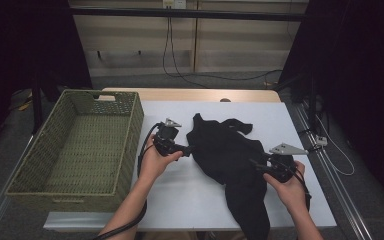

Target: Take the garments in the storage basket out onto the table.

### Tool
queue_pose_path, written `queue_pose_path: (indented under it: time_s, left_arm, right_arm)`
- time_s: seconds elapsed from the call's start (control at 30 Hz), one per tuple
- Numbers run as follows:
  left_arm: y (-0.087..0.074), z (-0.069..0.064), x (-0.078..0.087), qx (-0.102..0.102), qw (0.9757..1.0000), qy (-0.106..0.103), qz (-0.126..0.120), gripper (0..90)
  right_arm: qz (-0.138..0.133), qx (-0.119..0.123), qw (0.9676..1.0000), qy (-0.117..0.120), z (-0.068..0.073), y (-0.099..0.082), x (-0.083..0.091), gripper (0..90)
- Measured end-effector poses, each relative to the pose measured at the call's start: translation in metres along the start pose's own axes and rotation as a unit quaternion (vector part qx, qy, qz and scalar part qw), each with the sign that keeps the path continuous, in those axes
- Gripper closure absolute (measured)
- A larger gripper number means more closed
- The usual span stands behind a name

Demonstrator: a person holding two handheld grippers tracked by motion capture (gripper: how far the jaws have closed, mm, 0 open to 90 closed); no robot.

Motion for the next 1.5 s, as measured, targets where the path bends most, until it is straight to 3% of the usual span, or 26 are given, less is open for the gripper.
queue_pose_path:
  time_s: [0.13,0.47,0.83,1.07,1.3,1.5]
  left_arm:
    - [-0.003,-0.006,0.003,-0.005,0.9999,-0.009,0.006,10.2]
    - [-0.008,-0.022,0.014,-0.018,0.9995,-0.027,0.001,9.8]
    - [-0.015,-0.038,0.021,-0.035,0.9984,-0.044,0.008,9.3]
    - [-0.019,-0.048,0.018,-0.041,0.9964,-0.072,0.016,9.0]
    - [-0.021,-0.058,0.013,-0.052,0.9948,-0.083,0.028,9.0]
    - [-0.023,-0.064,0.007,-0.063,0.994,-0.08,0.038,9.3]
  right_arm:
    - [-0.002,0.005,1.0,-0.001,0.003,-0.004,0.003,41.2]
    - [0.017,-0.019,0.9993,-0.028,-0.019,-0.014,-0.009,36.4]
    - [0.02,-0.014,0.9992,-0.032,-0.018,-0.011,-0.017,35.5]
    - [0.018,-0.017,0.9993,-0.029,-0.02,-0.01,-0.019,33.0]
    - [0.02,-0.013,0.9992,-0.032,-0.018,-0.009,-0.021,31.7]
    - [0.01,-0.016,0.9993,-0.032,-0.017,-0.009,-0.014,31.2]
Point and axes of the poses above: each handheld gripper's, and its own axes: x roughly backward along the jaws, y roughly out of its top, z roughly to its left, the point moved 4 cm from there along -x, roughly forward along the jaws, and after that the axes turned 8 degrees about x, right-handed, at the moved point
